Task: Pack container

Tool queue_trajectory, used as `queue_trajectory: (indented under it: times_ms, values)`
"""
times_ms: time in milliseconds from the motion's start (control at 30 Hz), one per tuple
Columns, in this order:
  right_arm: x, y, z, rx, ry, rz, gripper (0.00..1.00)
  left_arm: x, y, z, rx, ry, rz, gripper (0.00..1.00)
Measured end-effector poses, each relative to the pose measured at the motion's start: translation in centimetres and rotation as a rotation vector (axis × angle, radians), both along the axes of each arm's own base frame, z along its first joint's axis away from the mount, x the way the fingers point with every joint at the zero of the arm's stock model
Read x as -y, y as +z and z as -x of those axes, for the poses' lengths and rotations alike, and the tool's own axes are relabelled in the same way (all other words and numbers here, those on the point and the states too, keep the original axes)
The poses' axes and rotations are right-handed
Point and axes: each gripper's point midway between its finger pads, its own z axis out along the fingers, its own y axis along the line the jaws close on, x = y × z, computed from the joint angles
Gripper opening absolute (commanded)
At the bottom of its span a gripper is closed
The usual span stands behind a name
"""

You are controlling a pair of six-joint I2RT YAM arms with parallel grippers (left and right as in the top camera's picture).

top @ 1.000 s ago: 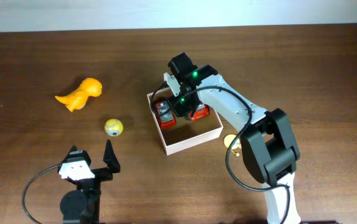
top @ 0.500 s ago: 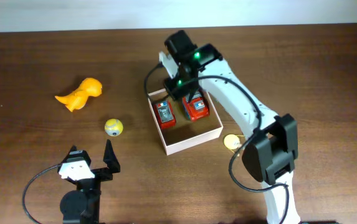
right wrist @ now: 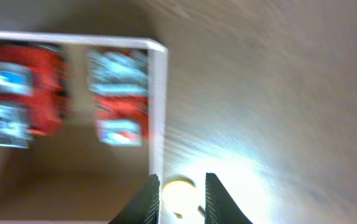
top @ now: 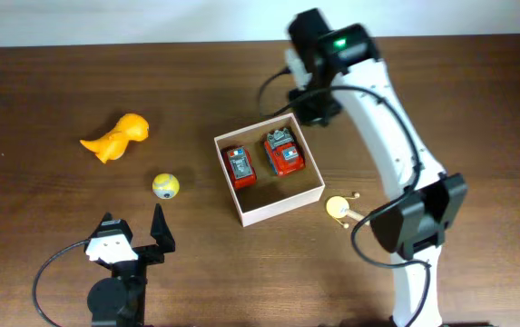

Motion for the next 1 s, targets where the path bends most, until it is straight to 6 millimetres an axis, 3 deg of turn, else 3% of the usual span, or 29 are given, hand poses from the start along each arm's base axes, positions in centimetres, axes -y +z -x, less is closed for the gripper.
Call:
queue_trajectory:
  times_ms: [133,267,567,1000]
  values:
    - [4.0,-1.4,0.8,-0.084,-0.075,0.053,0.20,0.0,0.0,0.0,0.000,0.000,0.000,0.99]
    - [5.5,-3.3,1.9,-0.165,-0.092,0.082,0.21,0.0,0.0,0.0,0.000,0.000,0.000,0.99]
    - [5.6,-8.7,5.1,-0.334,-0.041,0.088,0.21,0.0,0.0,0.0,0.000,0.000,0.000,0.99]
    - [3.5,-9.4,5.5,-0.363,-0.031,-0.031,0.21,0.0,0.0,0.0,0.000,0.000,0.000,0.99]
